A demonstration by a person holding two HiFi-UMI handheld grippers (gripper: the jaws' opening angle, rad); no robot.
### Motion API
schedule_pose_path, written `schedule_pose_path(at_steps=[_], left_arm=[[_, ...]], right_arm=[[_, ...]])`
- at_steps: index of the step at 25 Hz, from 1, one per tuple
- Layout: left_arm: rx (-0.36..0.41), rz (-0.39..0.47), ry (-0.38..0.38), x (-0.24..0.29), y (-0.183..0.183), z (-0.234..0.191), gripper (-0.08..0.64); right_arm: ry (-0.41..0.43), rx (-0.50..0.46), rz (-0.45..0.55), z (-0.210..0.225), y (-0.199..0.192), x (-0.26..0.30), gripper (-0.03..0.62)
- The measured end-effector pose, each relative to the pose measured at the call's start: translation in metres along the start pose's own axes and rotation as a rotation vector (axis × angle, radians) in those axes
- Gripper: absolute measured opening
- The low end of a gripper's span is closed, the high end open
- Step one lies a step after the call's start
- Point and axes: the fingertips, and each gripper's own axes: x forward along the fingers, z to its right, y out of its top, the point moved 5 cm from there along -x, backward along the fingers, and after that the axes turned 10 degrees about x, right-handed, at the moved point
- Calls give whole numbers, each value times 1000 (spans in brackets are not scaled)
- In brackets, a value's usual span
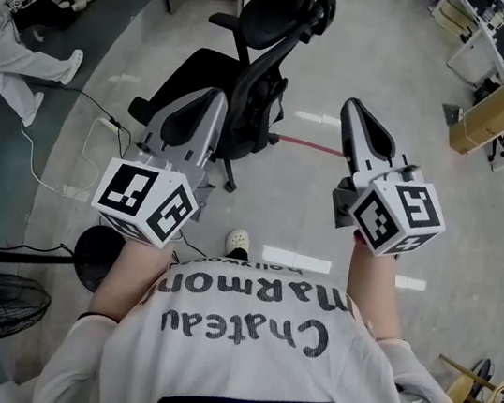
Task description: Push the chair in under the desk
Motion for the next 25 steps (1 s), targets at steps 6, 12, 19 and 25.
schedule_pose_path(at_steps=[6, 12, 19, 25], left_arm=[[25, 37, -42, 75, 8, -44, 18], [64, 83, -92, 125, 13, -75, 18], [111, 45, -134, 155, 0, -89, 18], [85, -5, -119, 168, -16, -94, 18]], right_arm=[[-33, -38, 27, 34, 26, 62, 8], [-67, -75, 39, 61, 35, 110, 8], [-90, -89, 4, 86, 27, 144, 8], [-61, -70, -25, 110, 21, 166, 8]])
